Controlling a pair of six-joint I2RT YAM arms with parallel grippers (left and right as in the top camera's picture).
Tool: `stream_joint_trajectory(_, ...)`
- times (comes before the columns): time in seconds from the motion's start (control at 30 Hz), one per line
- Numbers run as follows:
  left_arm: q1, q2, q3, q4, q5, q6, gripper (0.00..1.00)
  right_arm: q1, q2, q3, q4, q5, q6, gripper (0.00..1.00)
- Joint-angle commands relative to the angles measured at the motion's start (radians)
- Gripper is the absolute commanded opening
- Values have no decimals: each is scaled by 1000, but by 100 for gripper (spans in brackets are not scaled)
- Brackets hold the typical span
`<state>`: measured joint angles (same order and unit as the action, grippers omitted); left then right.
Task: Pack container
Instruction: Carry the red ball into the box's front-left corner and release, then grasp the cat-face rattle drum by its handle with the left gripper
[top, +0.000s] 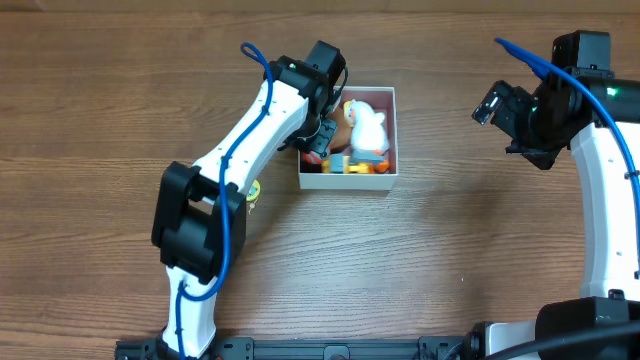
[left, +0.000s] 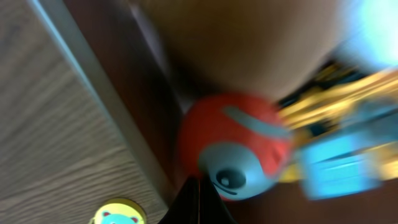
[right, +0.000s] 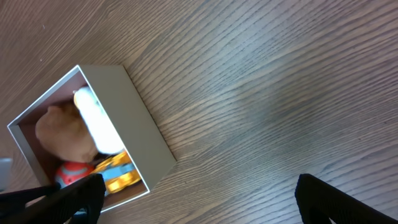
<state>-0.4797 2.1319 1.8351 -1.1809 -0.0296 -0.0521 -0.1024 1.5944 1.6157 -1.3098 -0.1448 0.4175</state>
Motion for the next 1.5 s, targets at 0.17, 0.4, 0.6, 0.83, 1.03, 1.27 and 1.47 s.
stream_joint_trajectory(0.17, -5, -1, 26, -25, 48, 0, 4, 1, -10, 21, 3, 12, -2, 100)
stream_joint_trajectory(0.4, -4, -174, 213, -124, -16, 1, 59, 1, -10, 21, 3, 12, -3, 100)
stream_joint_trajectory(0.6, 40, -282, 242, -288, -110, 60, 100, 1, -10, 21, 2, 12, -3, 100)
stream_joint_trajectory(0.83, 170, -267, -66, -288, 49, -12, 90, 1, -10, 21, 3, 12, -3, 100)
stream_joint_trajectory(1.03, 206, -269, -344, -167, 56, -21, 86, 1, -10, 21, 3, 13, -3, 100)
stream_joint_trajectory(1.27, 208, -272, -560, -32, -8, -15, 87, 1, -10, 21, 6, 13, -4, 100)
stream_joint_trajectory(1.47, 287, -272, -709, 108, -29, 5, 86, 1, -10, 21, 7, 32, -6, 100)
